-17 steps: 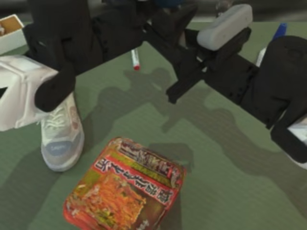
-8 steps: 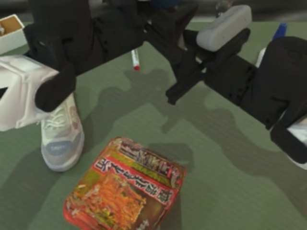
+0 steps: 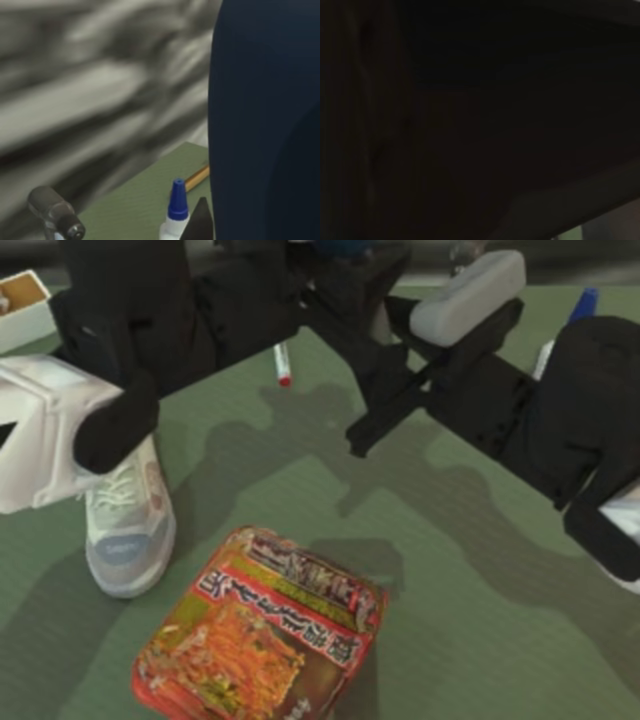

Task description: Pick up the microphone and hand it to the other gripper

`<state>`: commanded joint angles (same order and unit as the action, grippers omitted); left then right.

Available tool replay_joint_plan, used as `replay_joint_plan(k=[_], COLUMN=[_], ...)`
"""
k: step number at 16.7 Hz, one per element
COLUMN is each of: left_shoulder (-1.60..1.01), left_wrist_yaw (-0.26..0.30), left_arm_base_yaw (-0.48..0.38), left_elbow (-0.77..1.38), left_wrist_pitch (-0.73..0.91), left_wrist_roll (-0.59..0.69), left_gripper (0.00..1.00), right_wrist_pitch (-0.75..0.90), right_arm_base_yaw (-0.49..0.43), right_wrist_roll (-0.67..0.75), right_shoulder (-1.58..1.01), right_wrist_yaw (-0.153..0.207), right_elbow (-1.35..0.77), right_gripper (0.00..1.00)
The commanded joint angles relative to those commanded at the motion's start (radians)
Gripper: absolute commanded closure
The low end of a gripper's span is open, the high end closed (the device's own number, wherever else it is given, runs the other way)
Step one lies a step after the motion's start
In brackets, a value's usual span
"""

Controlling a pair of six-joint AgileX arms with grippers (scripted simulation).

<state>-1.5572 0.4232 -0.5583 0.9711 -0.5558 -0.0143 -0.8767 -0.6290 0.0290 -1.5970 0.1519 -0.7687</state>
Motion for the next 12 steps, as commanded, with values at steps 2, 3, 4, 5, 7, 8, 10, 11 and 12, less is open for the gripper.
replay_joint_plan(k=[2,3,4,5,7,8,10,11,12], left_shoulder=[0.0,0.0,0.0,0.0,0.0,0.0,0.0,0.0,0.0], left_wrist_yaw=[0.0,0.0,0.0,0.0,0.0,0.0,0.0,0.0,0.0], left_arm_base_yaw=[0.0,0.0,0.0,0.0,0.0,0.0,0.0,0.0,0.0], left_elbow=[0.0,0.0,0.0,0.0,0.0,0.0,0.0,0.0,0.0], left_wrist_pitch=[0.0,0.0,0.0,0.0,0.0,0.0,0.0,0.0,0.0], left_wrist_roll=[0.0,0.0,0.0,0.0,0.0,0.0,0.0,0.0,0.0], left_gripper=[1.0,1.0,1.0,1.0,1.0,1.0,1.0,1.0,1.0], right_wrist_pitch=[0.0,0.0,0.0,0.0,0.0,0.0,0.0,0.0,0.0], right_arm_base_yaw=[0.0,0.0,0.0,0.0,0.0,0.0,0.0,0.0,0.0], right_wrist_roll=[0.0,0.0,0.0,0.0,0.0,0.0,0.0,0.0,0.0], right_shoulder=[0.0,0.0,0.0,0.0,0.0,0.0,0.0,0.0,0.0], right_wrist_yaw=[0.0,0.0,0.0,0.0,0.0,0.0,0.0,0.0,0.0], right_elbow=[0.0,0.0,0.0,0.0,0.0,0.0,0.0,0.0,0.0], right_gripper=[0.17,0.1,0.02,0.0,0.0,0.0,0.0,0.0,0.0])
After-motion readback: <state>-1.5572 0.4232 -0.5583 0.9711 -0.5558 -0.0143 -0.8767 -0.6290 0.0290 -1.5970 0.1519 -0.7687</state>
